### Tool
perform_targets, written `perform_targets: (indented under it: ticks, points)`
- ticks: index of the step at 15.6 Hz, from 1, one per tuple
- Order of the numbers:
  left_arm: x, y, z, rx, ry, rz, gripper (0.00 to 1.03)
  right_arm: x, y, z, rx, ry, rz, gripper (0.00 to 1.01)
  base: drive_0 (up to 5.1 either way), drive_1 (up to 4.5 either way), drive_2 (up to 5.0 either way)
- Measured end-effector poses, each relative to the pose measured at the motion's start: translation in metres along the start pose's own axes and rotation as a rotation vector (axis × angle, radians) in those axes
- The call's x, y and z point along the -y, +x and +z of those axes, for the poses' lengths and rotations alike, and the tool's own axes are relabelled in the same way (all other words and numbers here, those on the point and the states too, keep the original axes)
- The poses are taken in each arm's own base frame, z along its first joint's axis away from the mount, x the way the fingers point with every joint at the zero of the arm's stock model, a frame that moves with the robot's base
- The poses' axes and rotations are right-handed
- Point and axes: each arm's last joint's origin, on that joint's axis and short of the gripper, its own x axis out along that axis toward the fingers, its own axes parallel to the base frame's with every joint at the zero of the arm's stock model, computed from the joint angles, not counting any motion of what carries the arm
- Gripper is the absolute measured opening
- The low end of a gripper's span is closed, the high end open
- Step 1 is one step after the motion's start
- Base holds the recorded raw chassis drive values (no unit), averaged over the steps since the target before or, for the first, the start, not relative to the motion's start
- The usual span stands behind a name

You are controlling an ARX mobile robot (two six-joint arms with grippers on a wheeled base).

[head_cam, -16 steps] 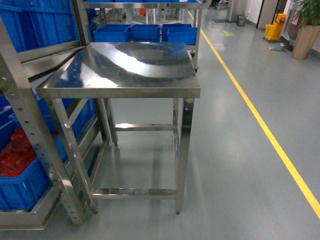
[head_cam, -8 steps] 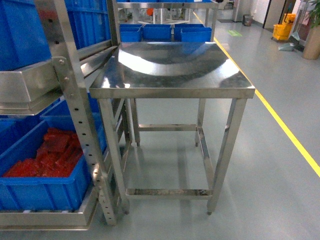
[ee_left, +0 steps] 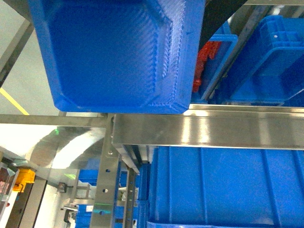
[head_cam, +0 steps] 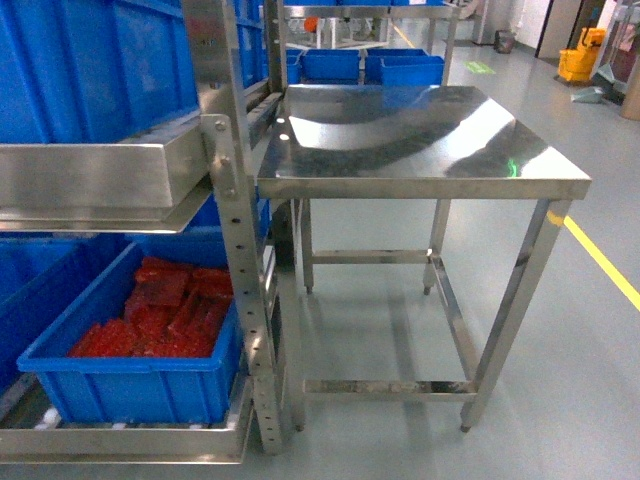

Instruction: Sort blue parts and orange caps into right shelf containers

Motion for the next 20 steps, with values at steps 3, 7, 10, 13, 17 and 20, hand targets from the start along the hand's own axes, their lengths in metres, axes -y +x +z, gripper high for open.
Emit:
perform_targets:
  ticks: [3, 7, 10, 13, 17, 20]
  points:
    - [0.0, 0.0, 0.0, 0.0, 0.0, 0.0, 0.41, 0.0, 0.0, -0.0002, -0.002, 0.0, -0.001, 0.44, -5.0, 2.43, 2.4]
    - [0.0, 0.0, 0.0002, 0.002, 0.0, 0.0, 0.41, 0.0, 0.0, -0.0001, -0.001, 0.0, 0.0, 0.44, -5.1, 2.4, 2.4]
    - [0.0, 0.0, 0.0001, 0.002, 0.0, 0.0, 0.41, 0.0, 0.0, 0.0001, 0.002, 0.0, 0.0, 0.44, -5.1, 2.36, 2.4]
    - [0.0, 0.0, 0.0, 0.0, 0.0, 0.0, 0.41, 0.0, 0.0, -0.0002, -0.002, 0.0, 0.0, 0.44, -5.1, 2.35, 2.4]
    - [0.0, 0.0, 0.0, 0.0, 0.0, 0.0, 0.41, 0.0, 0.0, -0.0002, -0.002, 0.0, 0.0, 0.44, -5.1, 2.4, 2.4]
    - [0.0, 0.0, 0.0, 0.0, 0.0, 0.001, 0.41, 0.0, 0.0, -0.0002, -0.002, 0.0, 0.0, 0.44, -5.1, 2.34, 2.3]
